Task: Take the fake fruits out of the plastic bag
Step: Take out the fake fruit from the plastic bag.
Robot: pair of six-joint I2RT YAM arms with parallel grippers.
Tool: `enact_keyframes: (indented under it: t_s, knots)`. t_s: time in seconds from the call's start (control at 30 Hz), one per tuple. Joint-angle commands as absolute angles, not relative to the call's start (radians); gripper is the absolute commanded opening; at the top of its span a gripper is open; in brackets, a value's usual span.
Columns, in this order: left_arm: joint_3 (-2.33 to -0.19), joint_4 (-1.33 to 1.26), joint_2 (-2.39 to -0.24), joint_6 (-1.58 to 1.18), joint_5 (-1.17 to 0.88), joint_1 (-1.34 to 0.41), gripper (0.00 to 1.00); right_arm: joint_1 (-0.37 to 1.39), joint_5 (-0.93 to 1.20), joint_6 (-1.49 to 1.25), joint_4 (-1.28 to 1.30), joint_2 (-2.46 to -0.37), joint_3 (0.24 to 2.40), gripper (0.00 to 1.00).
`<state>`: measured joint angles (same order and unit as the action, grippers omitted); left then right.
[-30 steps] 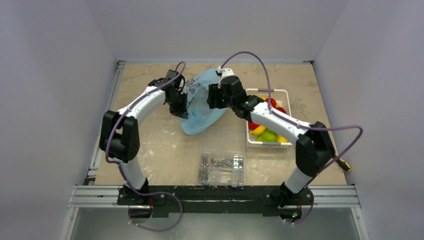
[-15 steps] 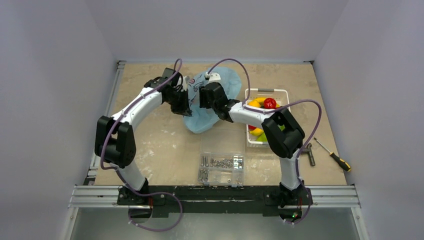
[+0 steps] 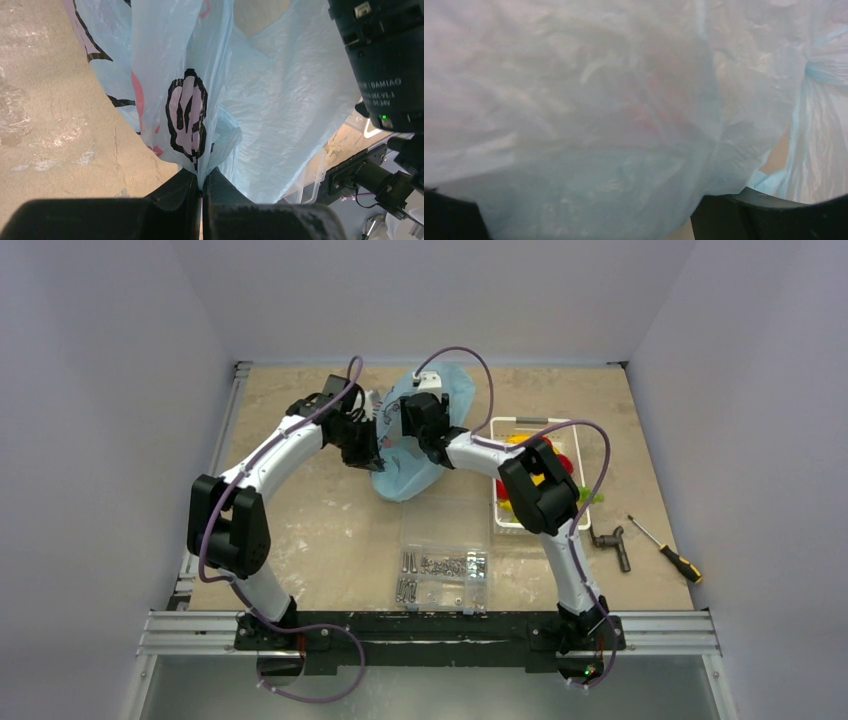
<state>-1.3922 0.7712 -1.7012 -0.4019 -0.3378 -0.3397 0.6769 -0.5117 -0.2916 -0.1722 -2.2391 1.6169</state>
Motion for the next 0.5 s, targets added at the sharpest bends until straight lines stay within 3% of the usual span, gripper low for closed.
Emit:
enact_keyframes:
  t_s: [0.0, 0.2, 0.4, 0.47]
  knots:
    - [-1.383, 0.747, -1.665, -0.412, -0.365, -0.332, 0.00, 0.651, -0.560, -0.191, -0.190, -2.258, 1.689, 0.66]
    - [-1.379, 0.735, -1.684, -0.427, -0.402, -0.334, 0.00, 0.637, -0.522, -0.086, -0.131, -2.383, 1.854, 0.82]
    - [-1.375, 0.731, -1.691, -0.428, -0.405, -0.338, 0.00, 0.604, -0.459, -0.071, 0.083, -2.556, 2.178, 0.80]
    - [-1.374, 0.731, -1.693, -0.426, -0.406, -0.340, 0.00, 0.597, -0.413, -0.057, 0.129, -2.602, 2.265, 0.69]
